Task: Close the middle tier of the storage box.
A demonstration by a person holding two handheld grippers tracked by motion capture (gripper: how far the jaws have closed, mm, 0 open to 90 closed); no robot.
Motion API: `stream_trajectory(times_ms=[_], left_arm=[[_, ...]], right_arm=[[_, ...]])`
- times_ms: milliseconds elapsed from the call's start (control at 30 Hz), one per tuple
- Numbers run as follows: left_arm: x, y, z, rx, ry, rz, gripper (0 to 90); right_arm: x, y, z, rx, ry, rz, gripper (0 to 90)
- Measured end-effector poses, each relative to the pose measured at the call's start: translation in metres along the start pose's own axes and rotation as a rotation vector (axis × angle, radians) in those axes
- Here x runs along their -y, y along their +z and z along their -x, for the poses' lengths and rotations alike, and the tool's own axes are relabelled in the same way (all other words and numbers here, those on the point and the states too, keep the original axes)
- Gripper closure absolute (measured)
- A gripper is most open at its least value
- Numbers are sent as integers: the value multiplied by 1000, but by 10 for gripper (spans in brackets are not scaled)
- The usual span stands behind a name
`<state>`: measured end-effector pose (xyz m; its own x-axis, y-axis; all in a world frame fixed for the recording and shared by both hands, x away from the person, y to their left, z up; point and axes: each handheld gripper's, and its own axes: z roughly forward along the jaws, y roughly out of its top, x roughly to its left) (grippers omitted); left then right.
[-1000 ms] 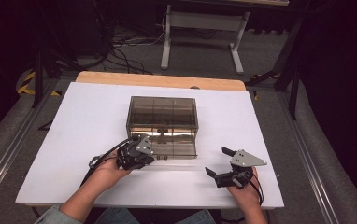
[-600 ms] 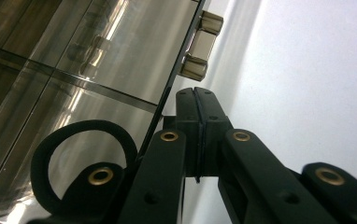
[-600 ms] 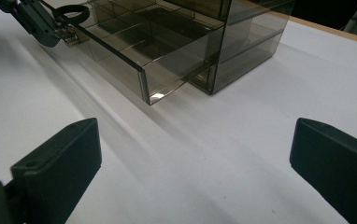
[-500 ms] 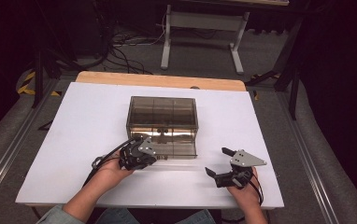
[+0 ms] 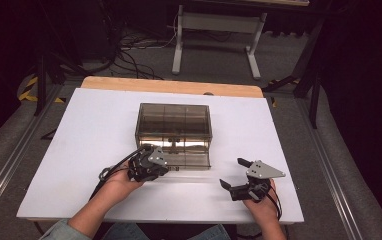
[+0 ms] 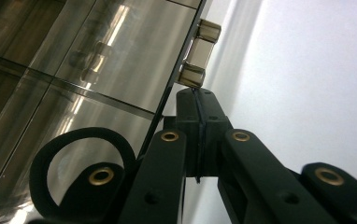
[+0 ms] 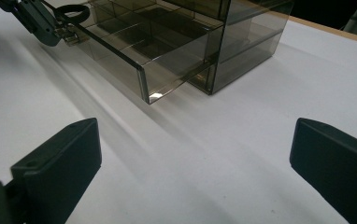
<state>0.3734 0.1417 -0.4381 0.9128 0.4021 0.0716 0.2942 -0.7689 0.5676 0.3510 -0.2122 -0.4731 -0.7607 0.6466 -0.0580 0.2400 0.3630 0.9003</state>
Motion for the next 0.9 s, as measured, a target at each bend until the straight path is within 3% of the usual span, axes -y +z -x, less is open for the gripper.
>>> stream_trajectory(times_ms=[900], left_arm=[[-2, 1, -23, -60, -87, 67, 895]], right_arm=[[0, 0, 0, -1, 0, 1, 27]])
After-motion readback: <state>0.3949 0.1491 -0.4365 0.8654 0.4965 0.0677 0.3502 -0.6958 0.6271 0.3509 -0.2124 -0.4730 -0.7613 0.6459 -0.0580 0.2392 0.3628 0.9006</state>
